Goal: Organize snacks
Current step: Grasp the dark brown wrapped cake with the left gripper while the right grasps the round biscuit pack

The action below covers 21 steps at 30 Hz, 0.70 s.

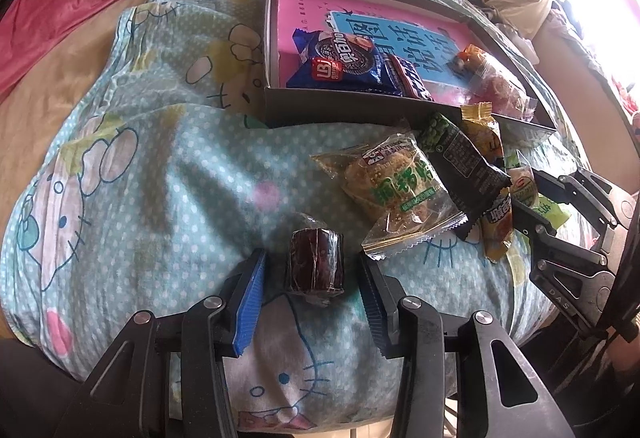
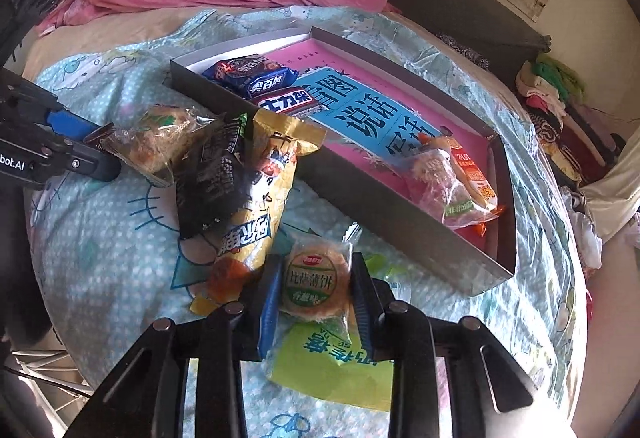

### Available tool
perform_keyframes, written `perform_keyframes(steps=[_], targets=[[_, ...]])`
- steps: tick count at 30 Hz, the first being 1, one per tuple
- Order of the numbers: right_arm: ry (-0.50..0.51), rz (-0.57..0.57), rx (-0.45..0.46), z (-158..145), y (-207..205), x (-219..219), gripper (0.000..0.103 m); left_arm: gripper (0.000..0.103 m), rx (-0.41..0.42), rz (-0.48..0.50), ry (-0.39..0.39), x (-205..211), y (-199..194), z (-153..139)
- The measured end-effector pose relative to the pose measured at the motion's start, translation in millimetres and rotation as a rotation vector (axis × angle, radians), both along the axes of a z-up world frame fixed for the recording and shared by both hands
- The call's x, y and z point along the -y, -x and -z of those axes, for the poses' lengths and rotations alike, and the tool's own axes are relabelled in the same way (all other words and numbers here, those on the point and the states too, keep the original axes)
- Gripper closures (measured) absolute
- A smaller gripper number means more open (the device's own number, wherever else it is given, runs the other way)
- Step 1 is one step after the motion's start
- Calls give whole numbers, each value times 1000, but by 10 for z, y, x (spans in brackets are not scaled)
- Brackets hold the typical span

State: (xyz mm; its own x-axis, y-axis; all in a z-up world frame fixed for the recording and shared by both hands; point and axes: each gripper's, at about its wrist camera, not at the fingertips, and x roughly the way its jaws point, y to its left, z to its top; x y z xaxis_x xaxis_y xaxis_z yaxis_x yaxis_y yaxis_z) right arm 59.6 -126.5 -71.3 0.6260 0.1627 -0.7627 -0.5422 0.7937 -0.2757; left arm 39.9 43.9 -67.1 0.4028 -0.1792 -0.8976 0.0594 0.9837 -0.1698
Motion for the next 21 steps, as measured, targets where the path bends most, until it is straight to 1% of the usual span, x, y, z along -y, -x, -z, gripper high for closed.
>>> perform_keyframes(steps=[2,6,10,12,16,21], targets=[[-38,11,-15,-34,-22,50,70,74,2,-1,0,-14,-7,-4],[-149,50,-52,-107,-81,186,70,75,7,10,-1,-9,-8,-16],[-251,89,-84,-169,-110,330,70,75,17,7,16,-33,-7,-53],[-301,105,-96,-197,-119,400,70,75,36,4,26,-52,7,-101],[-374,134,-103,-250,-133,527,70,75,79,-2,29,-63,31,-213],[-430,156,-118,-276,-161,630,70,75,114,-18,31,-107,59,-298]])
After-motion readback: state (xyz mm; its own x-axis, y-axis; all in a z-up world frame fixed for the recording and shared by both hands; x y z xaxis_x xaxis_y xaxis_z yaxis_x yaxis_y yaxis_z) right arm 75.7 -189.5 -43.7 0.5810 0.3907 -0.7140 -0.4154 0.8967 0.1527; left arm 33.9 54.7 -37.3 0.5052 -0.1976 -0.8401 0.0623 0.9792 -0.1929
